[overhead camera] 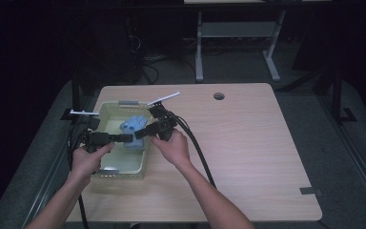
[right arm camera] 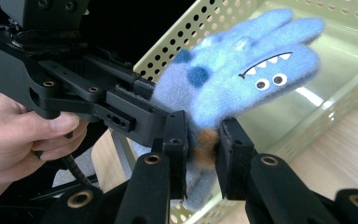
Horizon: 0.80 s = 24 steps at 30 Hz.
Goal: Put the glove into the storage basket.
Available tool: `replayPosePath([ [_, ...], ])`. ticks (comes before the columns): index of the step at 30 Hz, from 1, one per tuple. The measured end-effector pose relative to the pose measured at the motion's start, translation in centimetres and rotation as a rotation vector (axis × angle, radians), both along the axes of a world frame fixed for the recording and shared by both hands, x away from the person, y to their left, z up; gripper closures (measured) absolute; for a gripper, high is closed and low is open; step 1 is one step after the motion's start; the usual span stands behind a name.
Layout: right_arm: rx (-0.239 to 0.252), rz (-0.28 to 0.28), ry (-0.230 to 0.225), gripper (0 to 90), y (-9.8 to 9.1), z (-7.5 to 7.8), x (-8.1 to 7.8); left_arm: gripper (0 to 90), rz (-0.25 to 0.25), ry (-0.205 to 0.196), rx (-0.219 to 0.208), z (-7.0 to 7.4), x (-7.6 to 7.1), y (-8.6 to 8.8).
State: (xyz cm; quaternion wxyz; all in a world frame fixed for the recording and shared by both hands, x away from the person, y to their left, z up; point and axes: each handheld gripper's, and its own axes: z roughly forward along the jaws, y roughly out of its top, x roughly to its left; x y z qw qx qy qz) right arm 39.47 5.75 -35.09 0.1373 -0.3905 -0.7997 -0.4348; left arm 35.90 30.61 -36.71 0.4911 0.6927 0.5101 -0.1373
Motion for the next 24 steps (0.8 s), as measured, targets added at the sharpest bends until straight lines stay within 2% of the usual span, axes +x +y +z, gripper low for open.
replayPosePath([
  [3,0.008,0.000,-0.006,75.4,0.4,-0.1,0.1,70.2,-0.007,-0.003,0.010,0.0,0.1,0.5],
  [6,0.012,-0.001,0.007,75.4,0.9,-0.3,0.2,70.2,-0.010,0.001,0.025,-0.1,0.2,0.9],
  [15,0.008,0.011,0.024,75.2,2.0,-1.3,0.7,70.7,-0.011,0.028,0.031,-0.9,0.6,1.9],
  [21,0.006,0.005,0.056,75.3,2.6,-2.0,1.2,70.9,-0.006,0.051,0.038,-1.5,1.1,2.3],
  [24,0.003,0.008,0.053,75.3,2.8,-2.4,1.4,71.1,-0.007,0.060,0.043,-1.8,1.3,2.5],
])
